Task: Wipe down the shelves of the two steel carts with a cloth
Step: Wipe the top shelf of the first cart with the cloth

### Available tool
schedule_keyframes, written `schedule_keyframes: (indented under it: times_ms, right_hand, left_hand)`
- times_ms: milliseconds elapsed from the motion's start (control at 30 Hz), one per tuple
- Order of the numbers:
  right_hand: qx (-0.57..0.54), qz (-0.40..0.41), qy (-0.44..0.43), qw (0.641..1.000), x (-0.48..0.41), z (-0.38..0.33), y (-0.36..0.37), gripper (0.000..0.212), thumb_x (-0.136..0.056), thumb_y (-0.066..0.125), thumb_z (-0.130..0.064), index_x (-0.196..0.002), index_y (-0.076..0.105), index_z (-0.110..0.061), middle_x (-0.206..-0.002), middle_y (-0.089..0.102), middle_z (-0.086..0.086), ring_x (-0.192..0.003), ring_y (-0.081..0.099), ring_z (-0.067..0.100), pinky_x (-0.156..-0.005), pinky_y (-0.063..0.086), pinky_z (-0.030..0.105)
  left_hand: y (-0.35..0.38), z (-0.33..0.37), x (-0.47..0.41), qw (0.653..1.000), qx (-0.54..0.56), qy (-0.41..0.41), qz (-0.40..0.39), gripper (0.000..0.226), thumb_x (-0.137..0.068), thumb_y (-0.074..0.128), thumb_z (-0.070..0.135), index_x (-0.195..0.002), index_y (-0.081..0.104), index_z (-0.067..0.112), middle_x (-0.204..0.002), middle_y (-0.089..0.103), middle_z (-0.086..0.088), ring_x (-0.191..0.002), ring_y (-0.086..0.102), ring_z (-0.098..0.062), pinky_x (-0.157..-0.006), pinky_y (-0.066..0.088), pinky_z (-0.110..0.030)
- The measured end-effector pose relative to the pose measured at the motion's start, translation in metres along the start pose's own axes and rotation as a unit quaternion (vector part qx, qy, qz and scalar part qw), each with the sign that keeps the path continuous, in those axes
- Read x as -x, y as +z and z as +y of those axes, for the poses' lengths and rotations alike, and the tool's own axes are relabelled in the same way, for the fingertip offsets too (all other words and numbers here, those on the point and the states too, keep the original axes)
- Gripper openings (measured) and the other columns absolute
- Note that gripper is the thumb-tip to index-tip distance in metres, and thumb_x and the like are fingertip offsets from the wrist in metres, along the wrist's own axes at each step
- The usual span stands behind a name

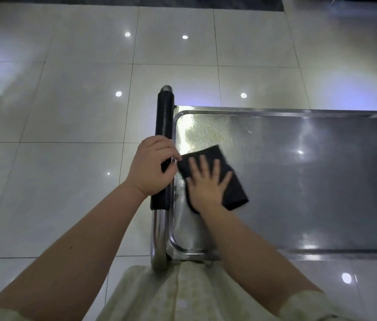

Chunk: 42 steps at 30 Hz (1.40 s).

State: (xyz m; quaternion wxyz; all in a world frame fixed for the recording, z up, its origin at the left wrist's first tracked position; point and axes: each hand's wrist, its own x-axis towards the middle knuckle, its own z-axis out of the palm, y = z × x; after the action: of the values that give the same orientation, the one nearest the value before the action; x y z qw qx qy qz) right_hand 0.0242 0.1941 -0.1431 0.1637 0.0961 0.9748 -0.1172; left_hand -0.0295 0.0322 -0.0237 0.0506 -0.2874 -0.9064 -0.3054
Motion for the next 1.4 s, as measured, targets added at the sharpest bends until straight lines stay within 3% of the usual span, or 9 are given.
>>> schedule_keyframes:
  times_ms: [133,400,633,767,933,1000,1133,1267,1400]
  right_hand:
    - [0.023,-0.033,-0.095,0.995,0.007,-0.038,0.011,0.051,-0.089,-0.013,-0.054,-0.123,-0.05,-0.046,-0.16,-0.021,-0.013,-0.144,-0.028,0.028,-0.104,-0.026,0.064]
    - [0.024,-0.017,-0.082,0.996,-0.02,-0.009,-0.008,0.057,-0.094,0.0,-0.063,-0.137,-0.034,-0.051,-0.162,-0.012,-0.011,-0.146,-0.02,0.027,-0.105,-0.028,0.06]
    - [0.002,0.026,0.201,0.979,-0.081,0.159,-0.067,0.07,-0.085,0.012,-0.077,-0.148,-0.009,-0.052,-0.163,-0.005,-0.012,-0.146,-0.012,0.042,-0.111,-0.009,0.062]
    - [-0.034,0.026,0.266,0.963,-0.1,0.149,-0.075,0.068,-0.09,0.007,-0.071,-0.15,-0.013,-0.046,-0.163,-0.008,-0.006,-0.143,-0.018,0.045,-0.109,-0.013,0.066]
    - [0.019,0.003,0.056,0.998,-0.104,0.016,-0.046,0.066,-0.093,0.012,-0.066,-0.147,-0.019,-0.045,-0.156,-0.023,-0.01,-0.141,-0.023,0.046,-0.109,-0.011,0.067]
    - [0.042,-0.024,-0.051,0.998,-0.089,-0.02,-0.031,0.065,-0.089,0.001,-0.066,-0.141,-0.03,-0.043,-0.155,-0.028,-0.007,-0.137,-0.034,0.046,-0.107,-0.015,0.068]
    - [0.058,-0.03,-0.134,0.989,-0.09,0.006,-0.038,0.061,-0.091,0.006,-0.069,-0.142,-0.023,-0.051,-0.162,-0.011,-0.012,-0.141,-0.03,0.036,-0.111,-0.017,0.061]
    - [0.022,0.015,0.083,0.996,-0.12,0.099,-0.069,0.061,-0.096,0.022,-0.064,-0.148,-0.008,-0.052,-0.162,-0.006,-0.014,-0.147,-0.01,0.039,-0.115,-0.004,0.059]
    - [-0.045,0.012,0.253,0.966,-0.138,0.138,-0.093,0.06,-0.097,0.015,-0.063,-0.149,-0.011,-0.049,-0.163,-0.01,-0.01,-0.145,-0.016,0.042,-0.111,-0.009,0.065]
  left_hand:
    - [-0.008,0.001,-0.012,0.998,-0.052,-0.003,-0.046,0.016,-0.077,0.059,0.019,-0.085,0.073,0.02,-0.084,0.069,0.009,-0.094,0.056,-0.016,-0.092,0.04,-0.035]
    - [-0.002,-0.002,-0.085,0.99,-0.096,-0.048,-0.096,0.026,-0.077,0.058,0.01,-0.096,0.072,0.022,-0.09,0.07,0.005,-0.098,0.057,-0.02,-0.099,0.032,-0.032]
    - [0.001,-0.013,-0.084,0.995,-0.055,-0.039,-0.075,0.027,-0.072,0.052,0.012,-0.088,0.073,0.019,-0.08,0.069,0.007,-0.089,0.058,-0.021,-0.089,0.031,-0.029]
    - [0.003,-0.016,-0.085,0.995,-0.068,-0.038,-0.068,0.022,-0.072,0.059,0.009,-0.086,0.073,0.02,-0.08,0.068,0.009,-0.091,0.06,-0.019,-0.09,0.031,-0.029]
    - [0.004,-0.013,-0.083,0.995,-0.08,-0.018,-0.056,0.024,-0.065,0.063,0.008,-0.084,0.072,0.019,-0.092,0.07,0.007,-0.104,0.06,-0.022,-0.1,0.034,-0.036]
    - [0.003,-0.012,-0.083,0.991,-0.115,-0.011,-0.072,0.026,-0.068,0.058,0.015,-0.089,0.073,0.02,-0.111,0.068,0.004,-0.123,0.053,-0.024,-0.115,0.02,-0.043]
    - [0.003,-0.014,-0.087,0.987,-0.092,-0.056,-0.122,0.032,-0.072,0.055,0.018,-0.099,0.072,0.02,-0.133,0.059,-0.004,-0.141,0.032,-0.027,-0.119,0.004,-0.051]
    - [0.006,-0.015,-0.086,0.989,-0.059,-0.08,-0.107,0.028,-0.074,0.062,0.012,-0.099,0.073,0.019,-0.132,0.059,0.0,-0.143,0.029,-0.024,-0.12,0.003,-0.047]
    - [0.009,-0.018,-0.085,0.992,-0.041,-0.087,-0.078,0.026,-0.074,0.062,0.011,-0.096,0.072,0.021,-0.129,0.06,0.003,-0.142,0.03,-0.02,-0.12,0.004,-0.045]
